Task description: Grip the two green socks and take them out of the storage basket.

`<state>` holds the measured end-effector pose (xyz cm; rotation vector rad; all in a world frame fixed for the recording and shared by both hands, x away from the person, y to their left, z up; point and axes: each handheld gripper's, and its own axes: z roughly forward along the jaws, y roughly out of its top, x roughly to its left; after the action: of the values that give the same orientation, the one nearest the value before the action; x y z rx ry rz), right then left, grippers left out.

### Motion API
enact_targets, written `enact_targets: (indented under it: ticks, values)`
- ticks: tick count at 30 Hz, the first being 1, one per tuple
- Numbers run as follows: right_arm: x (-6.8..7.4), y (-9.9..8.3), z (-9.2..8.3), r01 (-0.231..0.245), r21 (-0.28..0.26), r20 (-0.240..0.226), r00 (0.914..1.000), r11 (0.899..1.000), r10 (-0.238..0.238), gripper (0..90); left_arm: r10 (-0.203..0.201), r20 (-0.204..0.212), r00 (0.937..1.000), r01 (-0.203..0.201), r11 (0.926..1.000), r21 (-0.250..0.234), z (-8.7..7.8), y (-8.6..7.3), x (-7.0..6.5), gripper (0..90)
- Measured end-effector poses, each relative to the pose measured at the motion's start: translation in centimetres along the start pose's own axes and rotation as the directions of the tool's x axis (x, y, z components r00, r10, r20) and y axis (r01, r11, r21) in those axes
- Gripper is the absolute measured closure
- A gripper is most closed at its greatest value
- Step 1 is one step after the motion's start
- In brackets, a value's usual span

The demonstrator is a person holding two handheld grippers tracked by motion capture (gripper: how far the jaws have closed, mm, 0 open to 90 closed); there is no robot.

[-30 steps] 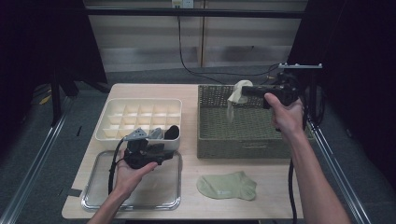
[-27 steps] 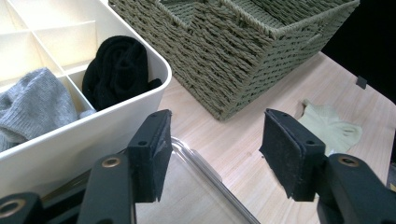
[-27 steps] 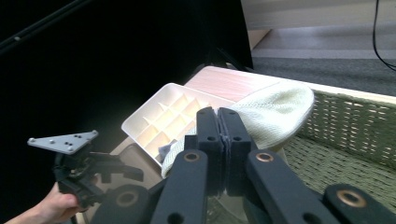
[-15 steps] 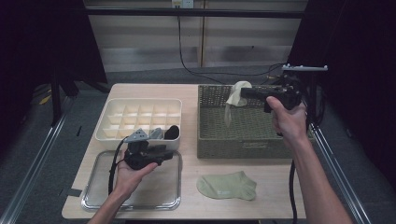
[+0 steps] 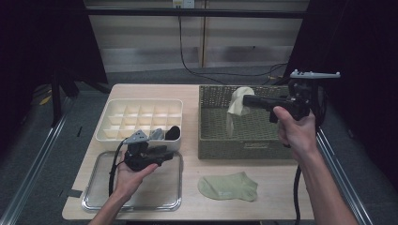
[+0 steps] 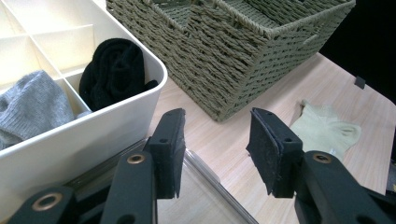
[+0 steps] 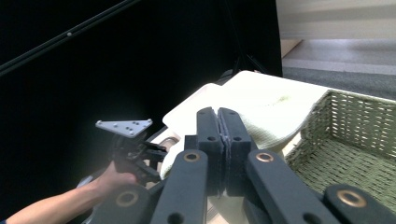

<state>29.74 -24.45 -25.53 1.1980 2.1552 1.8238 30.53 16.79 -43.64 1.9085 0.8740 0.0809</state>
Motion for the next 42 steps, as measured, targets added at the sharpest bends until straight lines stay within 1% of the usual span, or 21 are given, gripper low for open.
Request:
enact_targets:
  ticks: [3,5,7,10,13,17,20,23,26,28,30,31,32,33,35,39,41,42]
  values:
    - [0.9,-0.4,-0.6,0.011,-0.007,-0.016,0.9998,1.0,-0.011,88.6,0.0,0.0,1.0,0.0,1.0,0.003,0.0,-0.1,0.1,55.5]
    - [1.2,-0.7,-1.0,0.014,-0.008,-0.017,0.9997,1.0,-0.014,88.6,-0.003,0.001,1.0,0.003,1.0,0.003,0.0,-0.1,0.1,55.6]
    - [1.4,-1.2,-1.3,0.007,-0.009,-0.027,0.9996,1.0,-0.008,88.5,0.0,-0.001,1.0,0.0,1.0,0.006,0.0,-0.1,0.1,55.4]
    - [1.4,-2.2,-1.5,0.006,-0.001,-0.025,0.9997,1.0,-0.006,88.6,0.004,0.0,1.0,-0.004,1.0,0.006,0.0,-0.1,0.1,55.4]
    - [1.1,-3.8,-1.7,-0.014,-0.001,-0.032,0.9994,1.0,0.014,88.6,0.002,0.002,1.0,-0.002,1.0,0.008,0.1,-0.2,-0.1,55.4]
    - [0.8,-5.6,-1.8,-0.033,0.003,-0.036,0.9988,0.999,0.033,88.6,0.009,0.011,0.9999,-0.01,0.9999,0.011,0.3,-0.1,-0.3,55.5]
    - [1.0,-6.9,-1.7,-0.04,0.017,-0.03,0.9987,0.999,0.04,88.6,0.017,0.021,0.9996,-0.018,0.9997,0.018,0.4,-0.1,-0.4,56.5]
    - [1.3,-8.6,-1.7,-0.047,0.015,-0.047,0.9978,0.999,0.048,88.6,0.013,0.032,0.9994,-0.014,0.9998,0.018,0.6,-0.1,-0.6,58.0]
    - [1.4,-10.0,-1.6,-0.062,0.023,-0.057,0.9964,0.998,0.064,88.6,0.02,0.036,0.9992,-0.021,0.9995,0.024,0.6,-0.1,-0.6,58.5]
    - [1.4,-10.8,-1.4,-0.072,0.03,-0.061,0.9954,0.997,0.074,88.6,0.016,0.036,0.9992,-0.016,0.9996,0.021,0.7,-0.2,-0.7,58.4]
    - [1.6,-11.7,-1.2,-0.074,0.037,-0.059,0.9954,0.997,0.076,88.6,0.022,0.041,0.9989,-0.023,0.9994,0.025,0.6,-0.2,-0.8,58.4]
    - [1.6,-12.3,-1.1,-0.078,0.045,-0.068,0.9944,0.996,0.081,88.6,0.026,0.04,0.9989,-0.027,0.9993,0.026,0.6,-0.2,-0.8,58.5]
    - [1.6,-12.9,-1.0,-0.073,0.049,-0.062,0.9952,0.996,0.076,88.6,0.023,0.044,0.9988,-0.024,0.9993,0.028,0.6,-0.2,-0.8,58.5]
    - [1.6,-13.5,-0.9,-0.077,0.057,-0.058,0.9951,0.995,0.08,88.6,0.018,0.049,0.9986,-0.019,0.9994,0.029,0.7,-0.2,-0.9,58.5]
    - [1.2,-14.5,-0.6,-0.094,0.073,-0.054,0.9937,0.993,0.098,88.5,0.024,0.054,0.9982,-0.026,0.9991,0.033,0.7,-0.2,-1.0,58.5]
    - [0.7,-16.1,-0.1,-0.129,0.099,-0.056,0.9893,0.987,0.135,88.5,0.031,0.063,0.9976,-0.033,0.9987,0.038,0.9,-0.2,-1.3,58.5]
    - [0.4,-16.8,0.3,-0.139,0.113,-0.05,0.9882,0.984,0.145,88.6,0.034,0.062,0.9975,-0.037,0.9984,0.042,1.0,-0.2,-1.3,58.5]
    - [0.2,-17.2,0.6,-0.148,0.12,-0.054,0.9863,0.982,0.156,88.5,0.036,0.064,0.9973,-0.039,0.9983,0.044,1.0,-0.2,-1.3,58.5]
